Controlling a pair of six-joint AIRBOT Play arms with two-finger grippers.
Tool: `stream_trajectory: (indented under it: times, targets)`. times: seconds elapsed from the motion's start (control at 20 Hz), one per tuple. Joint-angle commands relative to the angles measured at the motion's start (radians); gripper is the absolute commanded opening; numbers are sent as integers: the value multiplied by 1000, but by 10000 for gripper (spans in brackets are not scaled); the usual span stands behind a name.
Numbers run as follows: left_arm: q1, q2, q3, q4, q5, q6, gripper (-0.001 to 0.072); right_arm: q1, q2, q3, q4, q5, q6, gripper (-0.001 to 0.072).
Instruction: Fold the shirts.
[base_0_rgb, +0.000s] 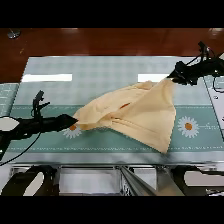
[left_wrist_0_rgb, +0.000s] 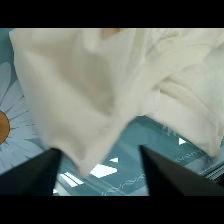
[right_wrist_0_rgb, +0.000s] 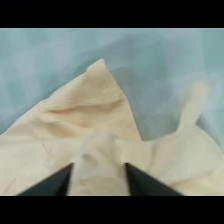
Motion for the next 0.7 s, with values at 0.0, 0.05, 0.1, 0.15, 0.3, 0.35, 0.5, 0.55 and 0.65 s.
stream_trajectory:
  times: [0.0,0.05,0.1,0.15,0.3,0.35,0.5,0.55,0.65]
  targets:
    - [31,-2,53,21,-5,-6,700,-40,-14,21,10,103,-20,617]
    - [62,-7,114,58,-20,-21,700,-64,18,20,-97,163,-15,616]
    - [103,-8,175,111,-45,-47,700,-86,61,-1,-212,204,1,617]
    - [140,-8,215,169,-91,-70,699,-113,124,-61,-302,217,11,617]
    - [174,-19,169,267,-241,-113,698,-190,342,-404,-257,93,42,616]
    - [149,-32,117,237,-260,-108,698,-192,404,-526,-200,59,34,616]
    - [16,-108,10,174,-144,-45,698,-146,505,-785,-63,21,-38,616]
    - [-32,-143,7,174,-94,-45,698,-123,515,-826,-59,23,-42,616]
    - [-118,-215,10,141,46,-45,698,-75,517,-859,-60,20,-40,616]
